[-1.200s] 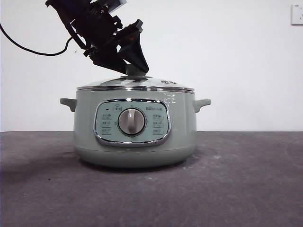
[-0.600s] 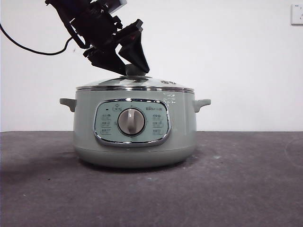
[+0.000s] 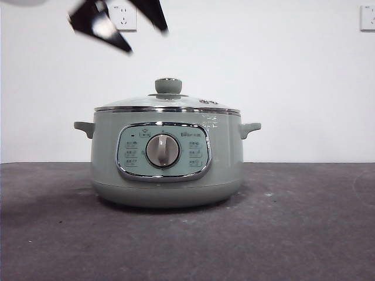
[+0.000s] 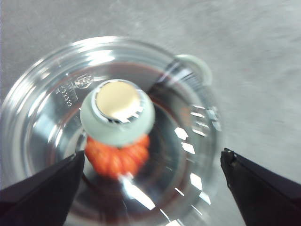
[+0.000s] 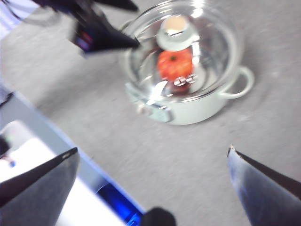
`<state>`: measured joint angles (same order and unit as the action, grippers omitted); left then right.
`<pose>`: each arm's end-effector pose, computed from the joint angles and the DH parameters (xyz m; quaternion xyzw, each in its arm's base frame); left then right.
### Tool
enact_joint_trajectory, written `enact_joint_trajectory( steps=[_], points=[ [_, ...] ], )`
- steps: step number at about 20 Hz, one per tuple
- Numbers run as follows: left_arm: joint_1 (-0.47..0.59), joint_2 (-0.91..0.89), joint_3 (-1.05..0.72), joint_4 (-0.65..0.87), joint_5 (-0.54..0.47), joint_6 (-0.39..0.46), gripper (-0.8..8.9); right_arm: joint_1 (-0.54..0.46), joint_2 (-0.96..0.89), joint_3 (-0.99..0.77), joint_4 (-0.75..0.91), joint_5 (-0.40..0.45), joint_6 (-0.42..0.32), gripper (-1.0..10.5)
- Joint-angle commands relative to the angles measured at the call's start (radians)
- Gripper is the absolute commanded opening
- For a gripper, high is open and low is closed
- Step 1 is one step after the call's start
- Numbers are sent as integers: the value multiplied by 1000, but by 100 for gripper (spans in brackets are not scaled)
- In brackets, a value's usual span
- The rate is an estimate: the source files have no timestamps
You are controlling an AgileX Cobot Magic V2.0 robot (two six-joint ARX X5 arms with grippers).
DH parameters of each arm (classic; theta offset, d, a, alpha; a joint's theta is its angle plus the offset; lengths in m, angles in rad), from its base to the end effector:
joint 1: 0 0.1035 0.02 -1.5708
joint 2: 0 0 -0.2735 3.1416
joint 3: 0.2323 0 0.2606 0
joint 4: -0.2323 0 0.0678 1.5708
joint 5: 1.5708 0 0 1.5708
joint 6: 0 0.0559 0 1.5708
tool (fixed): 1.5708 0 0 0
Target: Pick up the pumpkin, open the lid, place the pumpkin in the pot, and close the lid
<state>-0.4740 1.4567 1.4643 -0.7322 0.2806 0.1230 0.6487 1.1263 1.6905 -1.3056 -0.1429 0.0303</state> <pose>0.2892 -0.1658 0.3566 0.0876 0.3309 -0.3655 0.8656 0.1350 0.1123 0.4536 -0.0776 0.3561 0.3540 0.8613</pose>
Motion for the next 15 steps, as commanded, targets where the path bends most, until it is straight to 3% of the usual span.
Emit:
enact_joint_trajectory(
  steps=[1, 3, 5, 6, 7, 8, 12, 15],
  points=[
    [-3, -58, 61, -145, 64, 2, 458, 2, -1, 0, -18, -43, 5, 607],
    [-3, -105, 128, -250, 116, 3, 452, 2, -1, 0, -29, -43, 5, 495],
    [-3, -139, 186, -326, 119, 11, 251, 2, -1, 0, -39, -43, 3, 348],
    [-3, -154, 204, -348, 120, 13, 82, 2, -1, 0, -41, -43, 3, 235],
    [-3, -167, 211, -359, 119, 13, -27, 2, -1, 0, -42, -43, -3, 117],
    [-3, -176, 212, -367, 120, 13, -6, 2, -1, 0, -42, -43, -9, -5],
    [-3, -182, 212, -418, 117, 13, -5, 2, -1, 0, -31, -41, -24, -11],
    [-3, -182, 212, -421, 115, 12, -4, 1, -2, 0, -27, -39, 23, 2]
  ],
)
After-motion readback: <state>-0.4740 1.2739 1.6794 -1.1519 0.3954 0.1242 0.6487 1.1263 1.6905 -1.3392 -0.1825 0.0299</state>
